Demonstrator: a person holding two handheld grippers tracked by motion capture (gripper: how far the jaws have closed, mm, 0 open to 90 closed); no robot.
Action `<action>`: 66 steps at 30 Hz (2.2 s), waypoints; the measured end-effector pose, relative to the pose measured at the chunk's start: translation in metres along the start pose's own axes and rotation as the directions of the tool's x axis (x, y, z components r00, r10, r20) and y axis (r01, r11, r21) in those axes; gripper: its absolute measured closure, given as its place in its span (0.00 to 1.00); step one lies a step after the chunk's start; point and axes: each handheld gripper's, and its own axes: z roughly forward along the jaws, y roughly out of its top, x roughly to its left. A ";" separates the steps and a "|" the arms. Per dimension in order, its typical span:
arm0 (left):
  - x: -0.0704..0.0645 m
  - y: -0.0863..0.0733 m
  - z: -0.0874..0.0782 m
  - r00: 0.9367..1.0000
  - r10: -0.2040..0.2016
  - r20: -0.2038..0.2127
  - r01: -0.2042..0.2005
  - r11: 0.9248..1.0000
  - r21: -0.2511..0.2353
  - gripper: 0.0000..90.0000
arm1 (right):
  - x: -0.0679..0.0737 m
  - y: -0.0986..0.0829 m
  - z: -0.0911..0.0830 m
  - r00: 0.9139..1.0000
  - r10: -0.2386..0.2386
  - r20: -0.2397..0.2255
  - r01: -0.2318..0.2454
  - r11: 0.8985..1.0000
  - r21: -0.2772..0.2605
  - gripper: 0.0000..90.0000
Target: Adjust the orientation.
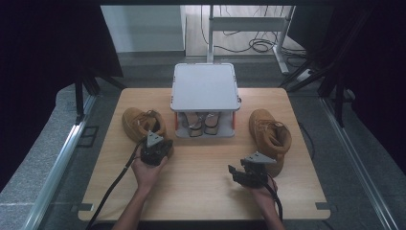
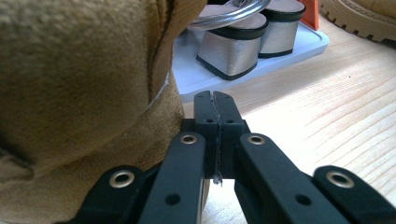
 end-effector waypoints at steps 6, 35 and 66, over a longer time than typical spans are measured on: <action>0.003 -0.003 -0.006 1.000 0.014 0.009 -0.014 1.000 0.015 1.00 | -0.002 0.000 -0.002 1.000 0.007 0.002 -0.007 1.000 -0.004 0.47; 0.034 -0.034 -0.066 0.999 -0.051 0.014 0.050 0.997 0.052 1.00 | -0.003 -0.001 -0.002 1.000 0.003 0.014 -0.003 1.000 -0.001 0.47; 0.102 -0.061 -0.122 0.978 -0.188 -0.092 0.194 0.979 0.057 1.00 | -0.005 -0.002 -0.001 1.000 0.005 0.019 -0.006 1.000 0.005 0.47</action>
